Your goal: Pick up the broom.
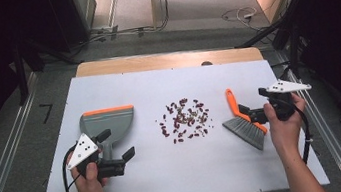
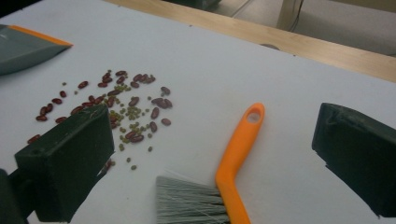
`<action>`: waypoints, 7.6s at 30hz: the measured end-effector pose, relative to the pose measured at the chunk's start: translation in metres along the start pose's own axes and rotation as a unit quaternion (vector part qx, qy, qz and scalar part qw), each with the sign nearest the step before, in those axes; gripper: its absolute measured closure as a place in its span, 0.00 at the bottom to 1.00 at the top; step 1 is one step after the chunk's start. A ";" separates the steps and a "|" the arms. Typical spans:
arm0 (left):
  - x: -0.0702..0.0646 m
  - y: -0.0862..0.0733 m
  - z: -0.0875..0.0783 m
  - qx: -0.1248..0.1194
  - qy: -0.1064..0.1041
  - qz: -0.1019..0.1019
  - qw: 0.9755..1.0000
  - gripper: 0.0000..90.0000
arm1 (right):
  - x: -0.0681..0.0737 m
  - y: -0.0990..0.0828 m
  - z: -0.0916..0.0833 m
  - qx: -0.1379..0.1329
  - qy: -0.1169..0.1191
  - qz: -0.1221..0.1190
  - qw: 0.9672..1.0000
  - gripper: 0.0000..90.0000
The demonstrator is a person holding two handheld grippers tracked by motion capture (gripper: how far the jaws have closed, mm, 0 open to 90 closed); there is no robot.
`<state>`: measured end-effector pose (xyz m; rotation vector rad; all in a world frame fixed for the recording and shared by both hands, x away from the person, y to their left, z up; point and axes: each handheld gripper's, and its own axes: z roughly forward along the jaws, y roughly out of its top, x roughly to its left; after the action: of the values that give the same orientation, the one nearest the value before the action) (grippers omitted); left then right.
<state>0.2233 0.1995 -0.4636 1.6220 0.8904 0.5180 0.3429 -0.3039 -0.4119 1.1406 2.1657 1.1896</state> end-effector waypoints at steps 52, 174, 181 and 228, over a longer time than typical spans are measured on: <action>-0.001 -0.002 0.001 0.003 -0.011 -0.008 1.000 0.00 | -0.007 -0.001 0.103 0.320 -0.077 0.055 0.943 0.67; -0.109 0.025 0.091 0.057 -0.085 0.004 0.995 0.30 | 0.169 0.009 0.020 -0.177 0.152 0.011 0.972 0.77; -0.115 0.020 0.095 0.071 -0.071 0.004 0.995 0.64 | 0.177 0.010 0.017 -0.186 0.144 0.012 0.972 0.77; -0.072 0.029 0.074 0.064 -0.243 0.032 0.968 0.96 | 0.135 0.013 0.032 -0.105 0.384 -0.070 0.915 0.49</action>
<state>0.2417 0.0957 -0.4444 1.7928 0.5124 0.0927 0.2929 -0.1736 -0.4150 0.4344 2.4936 1.9775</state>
